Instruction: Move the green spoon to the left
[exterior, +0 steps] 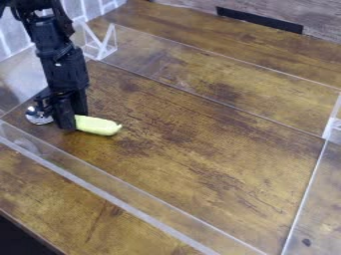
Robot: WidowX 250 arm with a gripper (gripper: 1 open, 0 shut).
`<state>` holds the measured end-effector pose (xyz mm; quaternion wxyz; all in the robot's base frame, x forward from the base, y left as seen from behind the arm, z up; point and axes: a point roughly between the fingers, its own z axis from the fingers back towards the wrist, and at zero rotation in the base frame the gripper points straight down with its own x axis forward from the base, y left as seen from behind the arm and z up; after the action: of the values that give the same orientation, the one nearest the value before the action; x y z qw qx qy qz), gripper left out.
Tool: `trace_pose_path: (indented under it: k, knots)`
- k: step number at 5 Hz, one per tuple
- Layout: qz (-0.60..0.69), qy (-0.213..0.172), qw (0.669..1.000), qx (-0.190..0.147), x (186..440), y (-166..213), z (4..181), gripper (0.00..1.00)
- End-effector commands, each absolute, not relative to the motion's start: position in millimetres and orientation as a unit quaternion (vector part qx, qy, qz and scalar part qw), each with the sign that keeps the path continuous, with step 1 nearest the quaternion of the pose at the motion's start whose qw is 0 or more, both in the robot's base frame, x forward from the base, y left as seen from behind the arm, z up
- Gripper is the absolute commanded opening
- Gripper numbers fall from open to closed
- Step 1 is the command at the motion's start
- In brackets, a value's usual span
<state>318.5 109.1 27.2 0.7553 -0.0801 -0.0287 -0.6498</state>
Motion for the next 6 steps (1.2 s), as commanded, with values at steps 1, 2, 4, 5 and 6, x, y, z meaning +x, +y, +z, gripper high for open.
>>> trace_pose_path:
  k: [1, 2, 4, 5, 6]
  knots:
    - [-0.660, -0.036, 0.749, -0.050, 326.8, 110.3, 57.7, 0.00]
    - [-0.655, -0.028, 0.754, -0.052, 332.5, 114.8, 71.0, 0.00]
    - [-0.655, -0.033, 0.753, -0.056, 348.8, 138.5, 58.7, 0.00]
    - [-0.658, -0.036, 0.750, -0.060, 352.9, 151.5, 50.0, 1.00]
    - [-0.656, -0.038, 0.752, -0.053, 352.3, 154.2, 51.8, 1.00]
